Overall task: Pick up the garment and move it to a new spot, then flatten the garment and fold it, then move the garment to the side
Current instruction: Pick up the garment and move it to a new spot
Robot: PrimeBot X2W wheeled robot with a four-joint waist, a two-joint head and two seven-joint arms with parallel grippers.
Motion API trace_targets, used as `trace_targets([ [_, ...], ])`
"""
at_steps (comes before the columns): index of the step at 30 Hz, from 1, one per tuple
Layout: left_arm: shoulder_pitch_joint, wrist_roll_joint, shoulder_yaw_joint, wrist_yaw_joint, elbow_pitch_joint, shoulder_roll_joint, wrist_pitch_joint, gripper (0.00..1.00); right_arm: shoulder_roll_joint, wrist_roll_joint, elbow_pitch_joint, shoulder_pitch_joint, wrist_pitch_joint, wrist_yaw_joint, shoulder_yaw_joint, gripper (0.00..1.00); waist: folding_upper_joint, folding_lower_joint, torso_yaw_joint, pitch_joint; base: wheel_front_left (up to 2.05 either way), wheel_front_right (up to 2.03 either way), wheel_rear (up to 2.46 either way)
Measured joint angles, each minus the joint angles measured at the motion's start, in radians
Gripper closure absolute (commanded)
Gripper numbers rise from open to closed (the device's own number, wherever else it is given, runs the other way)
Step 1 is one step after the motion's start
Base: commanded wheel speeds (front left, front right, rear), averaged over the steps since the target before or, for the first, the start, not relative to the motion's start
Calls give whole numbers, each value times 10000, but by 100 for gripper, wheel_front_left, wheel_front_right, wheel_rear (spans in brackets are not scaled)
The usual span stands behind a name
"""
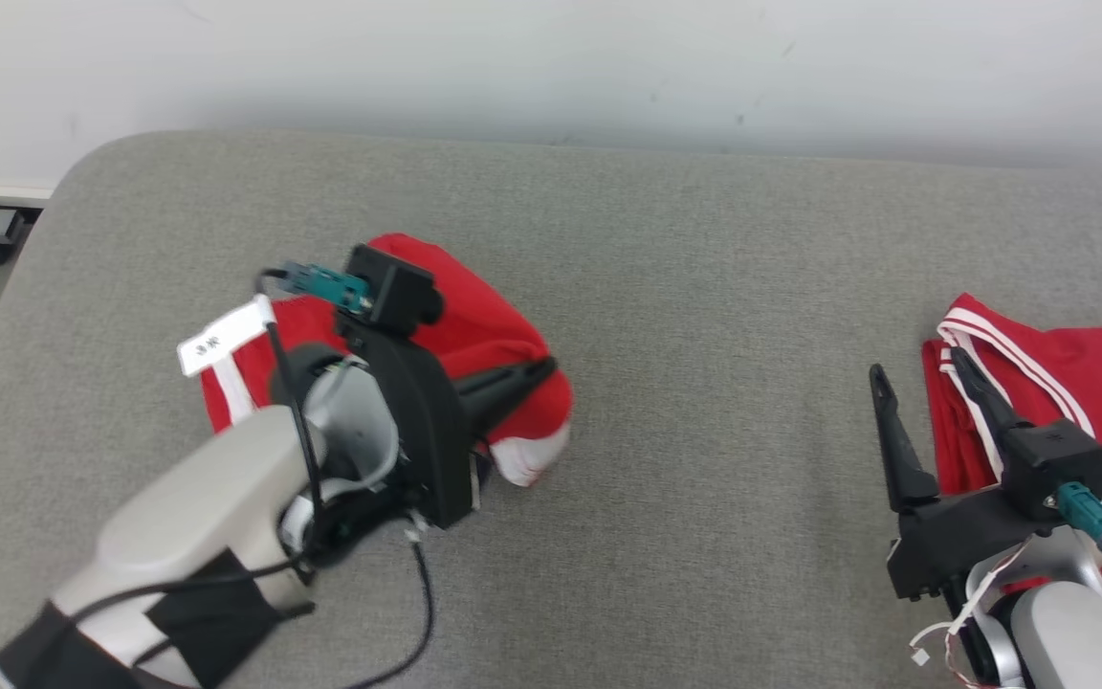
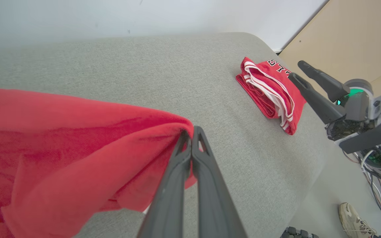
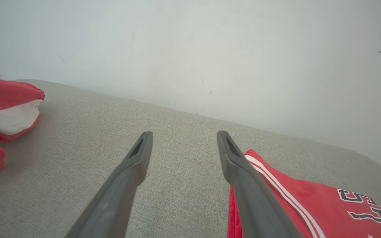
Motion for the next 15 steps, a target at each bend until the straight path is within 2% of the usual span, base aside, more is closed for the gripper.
trace_targets([
  [6,436,-230,-291,2,236,-794,-633,100,215,4,38,2,-155,-2,59,0,0,0,-348,26,0,0,0],
  [15,339,-188,-188,2,844,-1672,-1643,100,290,13,150,-10,-330,0,144,0,0,0,-892,135,0,0,0],
])
